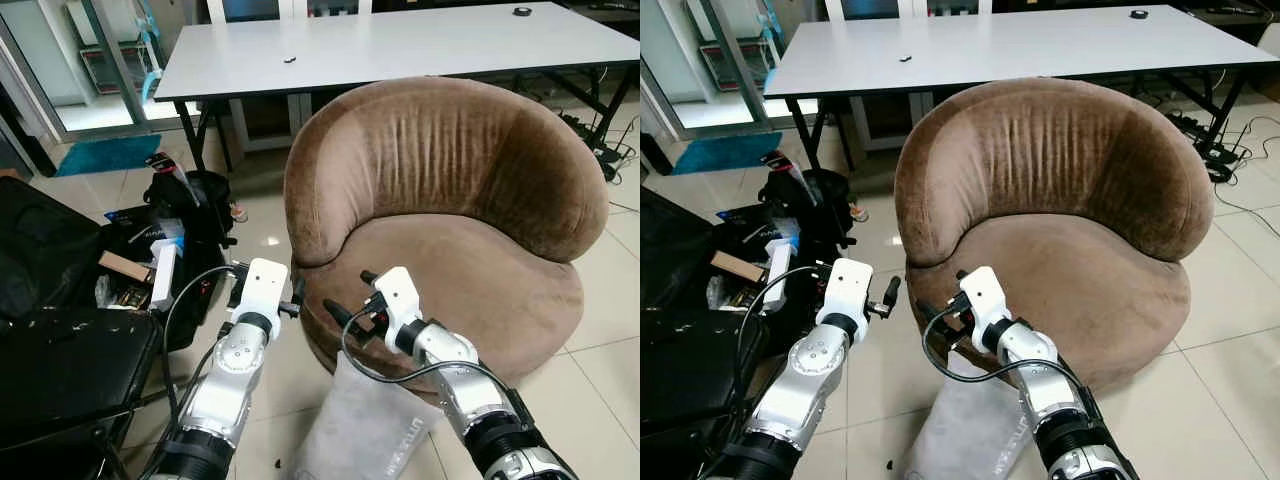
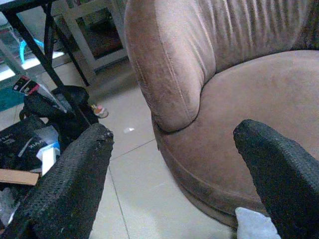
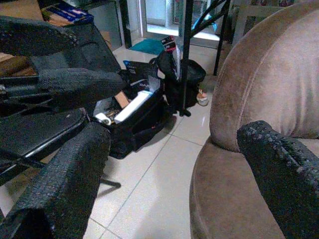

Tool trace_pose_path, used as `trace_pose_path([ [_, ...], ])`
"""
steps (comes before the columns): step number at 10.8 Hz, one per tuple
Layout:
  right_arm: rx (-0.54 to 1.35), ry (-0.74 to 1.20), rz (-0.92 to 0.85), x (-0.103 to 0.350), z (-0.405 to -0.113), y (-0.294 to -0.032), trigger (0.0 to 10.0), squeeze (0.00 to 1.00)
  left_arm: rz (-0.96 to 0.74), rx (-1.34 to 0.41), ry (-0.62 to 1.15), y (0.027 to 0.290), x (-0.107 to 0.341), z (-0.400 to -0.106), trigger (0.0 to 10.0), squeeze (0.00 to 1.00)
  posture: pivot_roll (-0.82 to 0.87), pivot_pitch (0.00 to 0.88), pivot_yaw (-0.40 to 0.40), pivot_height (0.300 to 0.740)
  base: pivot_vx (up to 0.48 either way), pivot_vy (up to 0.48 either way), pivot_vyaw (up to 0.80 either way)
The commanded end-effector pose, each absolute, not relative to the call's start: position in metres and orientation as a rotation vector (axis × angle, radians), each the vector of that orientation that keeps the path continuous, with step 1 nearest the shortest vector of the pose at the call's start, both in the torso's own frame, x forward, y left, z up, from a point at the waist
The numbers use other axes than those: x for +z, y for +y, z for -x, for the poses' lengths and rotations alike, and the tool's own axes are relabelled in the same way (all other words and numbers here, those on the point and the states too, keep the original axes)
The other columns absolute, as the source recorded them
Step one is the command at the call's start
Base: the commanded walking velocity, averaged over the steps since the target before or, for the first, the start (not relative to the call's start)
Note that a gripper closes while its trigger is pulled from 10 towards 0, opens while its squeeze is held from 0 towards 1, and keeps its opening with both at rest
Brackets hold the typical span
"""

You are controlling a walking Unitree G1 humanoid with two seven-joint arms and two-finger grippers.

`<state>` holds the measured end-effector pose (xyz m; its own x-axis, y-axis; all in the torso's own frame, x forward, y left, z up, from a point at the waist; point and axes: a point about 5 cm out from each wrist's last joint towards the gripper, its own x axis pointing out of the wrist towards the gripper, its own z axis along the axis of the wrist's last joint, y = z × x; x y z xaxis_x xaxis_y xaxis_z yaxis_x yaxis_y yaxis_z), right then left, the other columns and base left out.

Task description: Move the pillow to the sofa from floor

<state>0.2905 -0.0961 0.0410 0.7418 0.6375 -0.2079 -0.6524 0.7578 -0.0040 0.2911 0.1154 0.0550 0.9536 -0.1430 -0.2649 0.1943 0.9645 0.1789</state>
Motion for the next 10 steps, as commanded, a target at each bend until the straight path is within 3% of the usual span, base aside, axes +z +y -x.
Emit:
trace_pose_path([
  [1, 0.706, 0.191, 0.094, 0.043, -0.293, -0.095, 10.0, 0.00, -0.220, -0.182, 0.240, 0.116, 0.059, -0.293, 10.0, 0.00, -0.10, 0.000, 0.074, 0.740, 0.000, 0.000, 0.00],
  [6, 0.688, 0.204, 0.115, 0.041, -0.293, -0.097, 10.0, 0.00, -0.219, -0.192, 0.301, 0.126, 0.051, -0.295, 10.0, 0.00, -0.10, 0.000, 0.073, 0.670, 0.000, 0.000, 0.00],
  [10, 0.688, 0.205, 0.124, 0.041, -0.290, -0.097, 10.0, 0.00, -0.533, -0.354, 0.453, 0.200, 0.043, -0.315, 10.0, 0.00, -0.11, 0.000, 0.071, 0.605, 0.000, 0.000, 0.00],
])
